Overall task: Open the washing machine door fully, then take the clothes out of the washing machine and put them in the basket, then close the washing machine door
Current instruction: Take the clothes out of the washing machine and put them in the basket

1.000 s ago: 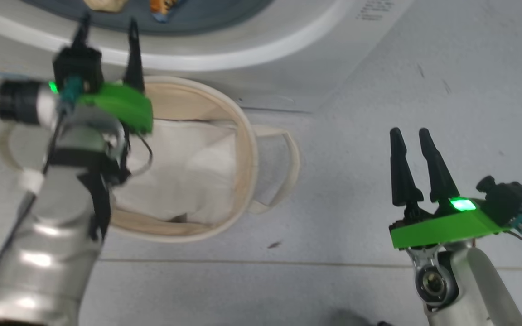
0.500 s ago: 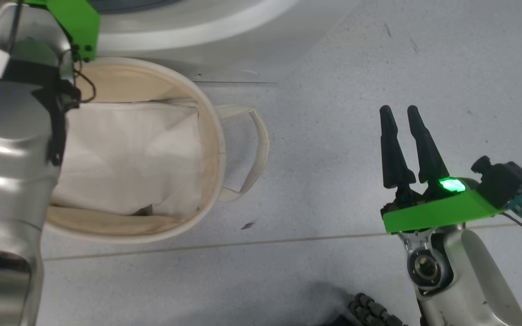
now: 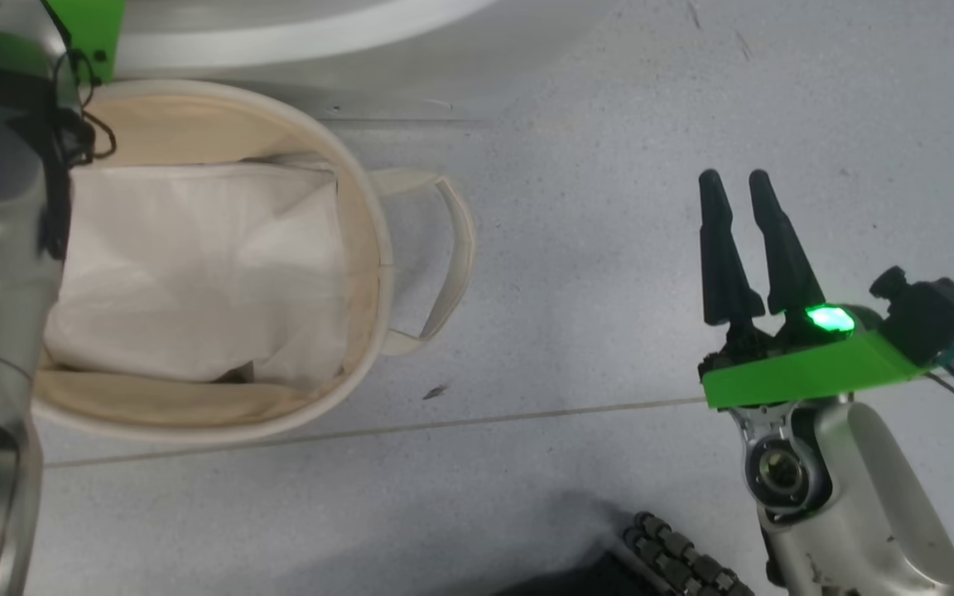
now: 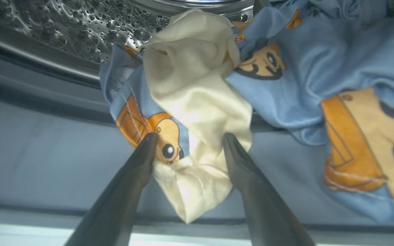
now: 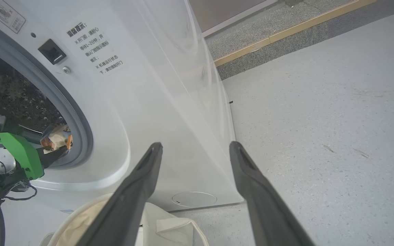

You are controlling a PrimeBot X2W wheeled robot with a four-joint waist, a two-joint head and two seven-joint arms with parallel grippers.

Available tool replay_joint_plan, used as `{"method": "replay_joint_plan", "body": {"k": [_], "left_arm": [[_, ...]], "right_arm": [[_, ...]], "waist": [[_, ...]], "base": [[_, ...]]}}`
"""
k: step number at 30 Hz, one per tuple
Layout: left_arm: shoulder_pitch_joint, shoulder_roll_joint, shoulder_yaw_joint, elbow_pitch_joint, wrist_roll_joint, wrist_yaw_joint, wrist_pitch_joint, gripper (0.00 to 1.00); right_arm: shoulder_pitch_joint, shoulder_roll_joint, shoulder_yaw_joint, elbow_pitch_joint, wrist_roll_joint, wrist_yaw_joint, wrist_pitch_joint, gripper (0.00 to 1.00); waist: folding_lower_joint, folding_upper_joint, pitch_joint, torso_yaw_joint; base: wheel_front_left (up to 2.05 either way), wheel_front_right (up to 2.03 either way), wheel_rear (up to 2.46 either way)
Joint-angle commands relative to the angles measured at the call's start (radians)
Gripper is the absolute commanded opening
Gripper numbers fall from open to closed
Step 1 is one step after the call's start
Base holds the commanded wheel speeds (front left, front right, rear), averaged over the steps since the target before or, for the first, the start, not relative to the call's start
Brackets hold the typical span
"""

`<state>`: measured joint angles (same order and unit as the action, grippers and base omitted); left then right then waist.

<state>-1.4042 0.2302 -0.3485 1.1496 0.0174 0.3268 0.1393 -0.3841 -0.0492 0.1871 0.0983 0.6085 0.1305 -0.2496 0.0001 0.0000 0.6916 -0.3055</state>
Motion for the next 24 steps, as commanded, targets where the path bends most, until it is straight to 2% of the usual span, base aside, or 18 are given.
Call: {"method": "replay_joint_plan", "body": {"k": [1,6,11,12,13,24], "left_arm": [[-0.045,0.044,0.002,-0.012,0.011,0.01,-0.012,1.0],[-0.067,0.048,0.0,0.02,0.003,0.019,-0.052,1.0],[-0.075,0.042,-0.002,0.033,-0.008,0.007,-0.107,1.0],[-0.076,0.036,0.0,0.033,-0.015,0.001,-0.127,0.82],[-0.075,0.03,0.002,0.032,-0.023,-0.005,-0.149,0.0],[-0.037,-0.029,0.019,0.04,-0.087,-0.046,-0.355,0.0]], "right_arm": [[0.005,-0.001,0.017,-0.035,-0.002,0.0,-0.012,1.0],[0.003,-0.001,0.018,-0.039,-0.003,0.0,-0.012,1.0],[0.002,-0.001,0.024,-0.039,-0.005,0.0,-0.012,1.0],[0.003,-0.001,0.025,-0.039,-0.006,0.0,-0.012,1.0],[0.003,-0.001,0.025,-0.039,-0.007,0.0,-0.012,1.0],[0.018,-0.001,0.028,-0.031,-0.043,0.0,-0.012,1.0]], "waist": [[-0.0001,0.0,0.01,-0.006],[-0.0001,0.0,0.025,-0.017],[-0.0001,0.0,0.028,-0.023],[-0.0001,0.0,0.027,-0.023],[-0.0001,0.0,0.025,-0.021],[-0.0001,0.0,-0.049,0.014]], "base": [[0.0,0.0,0.0],[0.0,0.0,0.0],[0.0,0.0,0.0],[0.0,0.0,0.0],[0.0,0.0,0.0],[0.0,0.0,0.0]]}}
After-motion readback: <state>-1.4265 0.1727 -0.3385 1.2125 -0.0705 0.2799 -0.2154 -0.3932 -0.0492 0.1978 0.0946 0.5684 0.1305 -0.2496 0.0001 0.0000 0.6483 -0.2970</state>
